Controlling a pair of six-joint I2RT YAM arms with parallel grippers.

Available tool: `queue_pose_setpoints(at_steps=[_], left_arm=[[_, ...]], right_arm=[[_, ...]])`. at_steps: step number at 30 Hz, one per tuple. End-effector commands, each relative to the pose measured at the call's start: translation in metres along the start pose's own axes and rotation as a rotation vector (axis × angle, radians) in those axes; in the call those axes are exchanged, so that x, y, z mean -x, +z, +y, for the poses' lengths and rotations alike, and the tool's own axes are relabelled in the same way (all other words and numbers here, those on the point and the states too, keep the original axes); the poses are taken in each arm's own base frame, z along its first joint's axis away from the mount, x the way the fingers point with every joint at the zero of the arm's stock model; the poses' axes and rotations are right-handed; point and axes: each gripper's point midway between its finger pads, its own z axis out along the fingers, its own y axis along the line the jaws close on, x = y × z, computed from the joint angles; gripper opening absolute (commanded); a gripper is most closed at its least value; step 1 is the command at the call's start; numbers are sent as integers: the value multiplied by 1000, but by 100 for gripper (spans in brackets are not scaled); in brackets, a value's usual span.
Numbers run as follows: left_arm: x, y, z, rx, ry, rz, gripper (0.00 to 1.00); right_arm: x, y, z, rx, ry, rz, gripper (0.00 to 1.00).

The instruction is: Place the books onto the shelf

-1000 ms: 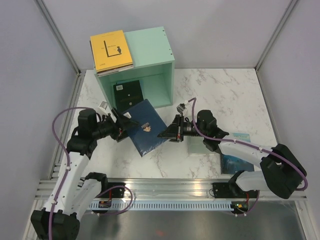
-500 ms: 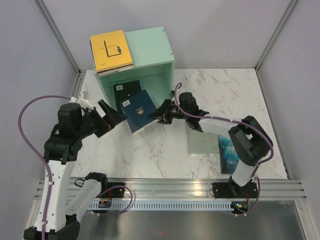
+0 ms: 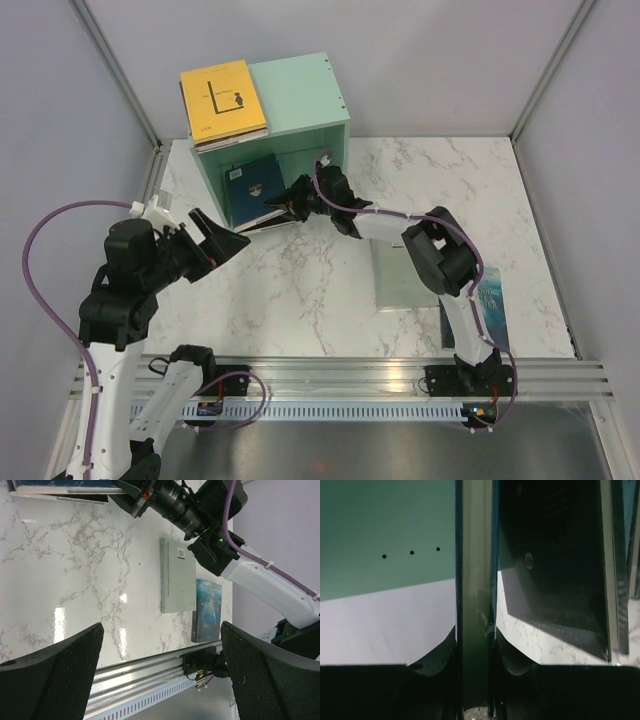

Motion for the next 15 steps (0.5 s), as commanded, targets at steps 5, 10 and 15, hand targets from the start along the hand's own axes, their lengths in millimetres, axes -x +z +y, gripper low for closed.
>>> queue_pose_setpoints(at_steps=[5,10,15], left_arm=[[-32,-24,55,289,43,140,100],[-32,-27,61,316,69,142,100],[-33,-24,64,324,79,152,100]], right_arm=[[23,31,50,138,-3,-136,0],[28,34,42,105,-3,-151,13],[25,33,33,56,-6,-130,71]])
